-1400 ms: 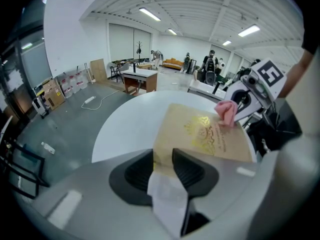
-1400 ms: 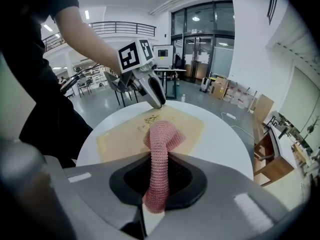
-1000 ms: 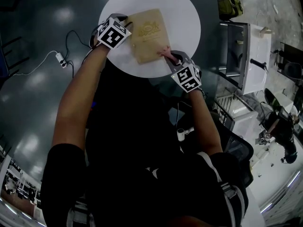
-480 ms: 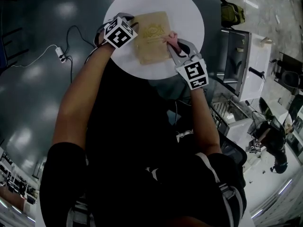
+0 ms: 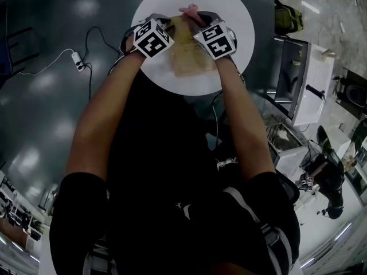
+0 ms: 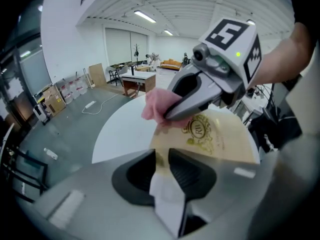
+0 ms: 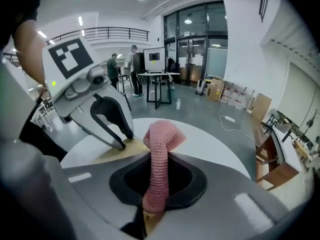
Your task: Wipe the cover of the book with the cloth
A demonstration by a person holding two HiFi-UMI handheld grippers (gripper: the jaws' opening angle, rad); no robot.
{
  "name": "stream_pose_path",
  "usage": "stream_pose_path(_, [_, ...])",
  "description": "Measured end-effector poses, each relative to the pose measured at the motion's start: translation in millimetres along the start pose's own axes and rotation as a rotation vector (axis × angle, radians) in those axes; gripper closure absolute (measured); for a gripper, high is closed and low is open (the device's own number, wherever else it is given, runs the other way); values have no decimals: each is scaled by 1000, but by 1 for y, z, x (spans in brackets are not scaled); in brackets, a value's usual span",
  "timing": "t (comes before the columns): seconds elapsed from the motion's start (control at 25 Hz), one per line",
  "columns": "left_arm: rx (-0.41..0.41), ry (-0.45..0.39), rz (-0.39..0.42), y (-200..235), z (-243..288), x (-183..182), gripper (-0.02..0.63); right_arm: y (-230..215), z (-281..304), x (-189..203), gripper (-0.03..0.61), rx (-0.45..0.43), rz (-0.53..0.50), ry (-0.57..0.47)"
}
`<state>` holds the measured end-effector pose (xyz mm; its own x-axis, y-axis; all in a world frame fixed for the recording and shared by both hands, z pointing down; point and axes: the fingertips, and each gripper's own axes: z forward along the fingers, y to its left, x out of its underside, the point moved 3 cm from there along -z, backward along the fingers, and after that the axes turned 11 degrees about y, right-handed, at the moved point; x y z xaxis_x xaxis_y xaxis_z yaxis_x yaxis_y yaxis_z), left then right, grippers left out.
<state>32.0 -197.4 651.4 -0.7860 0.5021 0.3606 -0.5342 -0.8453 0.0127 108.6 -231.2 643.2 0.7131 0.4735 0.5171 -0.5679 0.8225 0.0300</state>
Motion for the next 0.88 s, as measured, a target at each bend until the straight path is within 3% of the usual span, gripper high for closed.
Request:
stream_pose_path(0.28, [10, 1, 5, 3, 0, 3, 538, 12, 0, 10, 541, 9, -17, 10])
stream_pose_path(0.56, [13, -1, -3, 0, 3, -1, 538, 33, -19, 47, 541, 13, -41, 12])
stream_pose_path(0.88, [8, 5, 4, 0, 2, 1, 538, 58, -42, 84, 541, 8, 9, 29])
